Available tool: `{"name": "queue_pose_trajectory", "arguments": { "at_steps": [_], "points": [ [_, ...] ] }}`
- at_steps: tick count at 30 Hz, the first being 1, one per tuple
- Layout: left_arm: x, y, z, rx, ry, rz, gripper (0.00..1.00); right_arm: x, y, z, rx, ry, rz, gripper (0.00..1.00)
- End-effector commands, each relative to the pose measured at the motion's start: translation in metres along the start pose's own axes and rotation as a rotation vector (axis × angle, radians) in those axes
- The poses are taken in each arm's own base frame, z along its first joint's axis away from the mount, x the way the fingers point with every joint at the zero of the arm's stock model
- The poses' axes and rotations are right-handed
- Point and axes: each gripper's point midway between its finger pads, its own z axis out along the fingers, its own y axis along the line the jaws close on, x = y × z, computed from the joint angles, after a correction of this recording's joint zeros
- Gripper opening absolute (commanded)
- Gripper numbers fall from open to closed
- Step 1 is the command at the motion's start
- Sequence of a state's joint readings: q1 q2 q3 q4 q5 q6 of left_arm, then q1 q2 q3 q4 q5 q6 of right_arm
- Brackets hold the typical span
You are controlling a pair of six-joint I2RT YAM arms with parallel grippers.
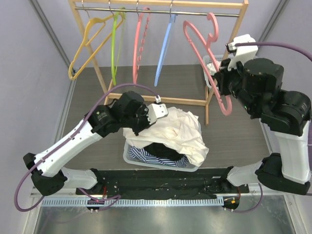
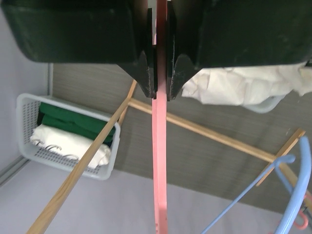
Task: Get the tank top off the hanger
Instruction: Place the tank top in the bin.
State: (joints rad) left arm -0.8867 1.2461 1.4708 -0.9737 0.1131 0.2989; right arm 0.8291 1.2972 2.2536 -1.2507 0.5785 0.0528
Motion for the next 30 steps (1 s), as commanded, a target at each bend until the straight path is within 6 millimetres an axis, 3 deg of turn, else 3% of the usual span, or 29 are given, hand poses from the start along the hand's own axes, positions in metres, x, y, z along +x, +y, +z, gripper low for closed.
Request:
{"name": "queue_pose_trajectory", "arguments": {
  "at_steps": [1, 4, 6, 7, 8, 9, 10, 12, 14, 20, 27, 30],
  "points": [
    [-0.003, -0.015, 0.014, 0.041, 0.015, 0.095, 0.0, -0.055, -0.023, 0.004, 0.148, -0.173, 0.033, 0.01],
    [0.004, -0.026, 0.03, 0.09, 0.053, 0.121, 0.0, -0.062, -0.024, 0.023, 0.196, -0.172, 0.015, 0.01],
    [0.021, -0.033, 0.045, 0.123, 0.103, 0.121, 0.01, -0.063, -0.019, 0.038, 0.171, -0.17, 0.027, 0.01],
    [0.039, -0.041, 0.054, 0.152, 0.152, 0.129, 0.28, -0.062, -0.033, 0.046, 0.206, -0.165, 0.045, 0.01],
    [0.046, -0.043, 0.058, 0.154, 0.172, 0.138, 0.48, -0.062, -0.034, 0.052, 0.196, -0.163, 0.067, 0.01],
    [0.052, -0.047, 0.062, 0.16, 0.186, 0.144, 0.79, -0.061, -0.031, 0.063, 0.17, -0.161, 0.076, 0.01],
    [0.057, -0.048, 0.064, 0.156, 0.198, 0.15, 0.85, -0.06, -0.041, 0.068, 0.192, -0.162, 0.089, 0.01],
    [0.064, -0.05, 0.066, 0.156, 0.199, 0.152, 0.99, -0.06, -0.04, 0.081, 0.171, -0.166, 0.099, 0.01],
    [0.057, -0.048, 0.06, 0.144, 0.177, 0.158, 1.0, -0.059, -0.047, 0.094, 0.178, -0.166, 0.105, 0.01],
    [0.022, -0.035, 0.034, 0.089, 0.096, 0.173, 1.0, -0.054, -0.04, 0.118, 0.106, -0.152, 0.147, 0.01],
    [-0.011, -0.038, -0.013, 0.141, 0.015, 0.243, 1.0, -0.03, -0.038, 0.138, 0.092, -0.076, 0.167, 0.01],
    [-0.033, -0.03, -0.04, 0.11, -0.047, 0.298, 1.0, -0.019, -0.036, 0.145, 0.085, -0.046, 0.17, 0.01]
  ]
}}
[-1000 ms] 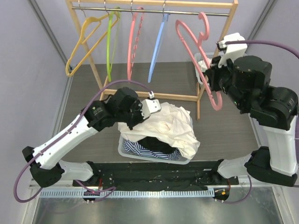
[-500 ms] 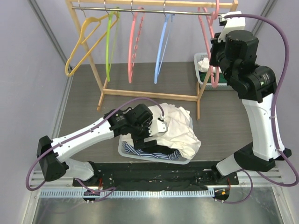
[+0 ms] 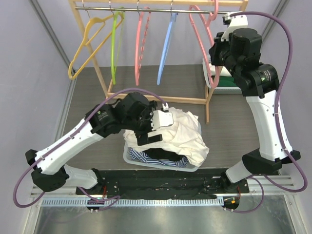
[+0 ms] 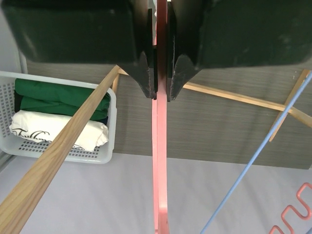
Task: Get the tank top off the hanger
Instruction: Place the tank top in the bin.
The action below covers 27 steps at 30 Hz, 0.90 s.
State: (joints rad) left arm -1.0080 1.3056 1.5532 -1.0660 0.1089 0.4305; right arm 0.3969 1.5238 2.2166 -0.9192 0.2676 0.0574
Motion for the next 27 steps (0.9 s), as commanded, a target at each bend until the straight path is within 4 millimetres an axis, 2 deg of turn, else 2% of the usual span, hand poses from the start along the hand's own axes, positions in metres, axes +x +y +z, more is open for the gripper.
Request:
{"name": "queue_pose_trajectory", "arguments": {
  "at_steps": [1, 8, 13, 21, 27],
  "points": [
    [-0.026, 0.004, -0.053, -0.022, -0.093, 0.104, 1.0, 0.001, 0.004, 0.011, -0.019, -0.01, 0.041, 0.01],
    [-0.035, 0.017, -0.096, -0.092, -0.141, 0.199, 1.0, 0.023, -0.004, 0.018, -0.005, 0.048, 0.038, 0.01],
    [-0.03, 0.022, -0.104, -0.121, -0.13, 0.222, 1.0, 0.034, -0.012, 0.034, 0.01, 0.076, 0.047, 0.01],
    [-0.026, 0.02, -0.106, -0.111, -0.145, 0.192, 1.0, 0.025, -0.012, 0.049, -0.002, 0.041, 0.086, 0.01],
    [-0.025, 0.019, -0.105, -0.098, -0.154, 0.176, 1.0, 0.005, -0.002, 0.049, -0.048, -0.019, 0.134, 0.01]
  ]
}}
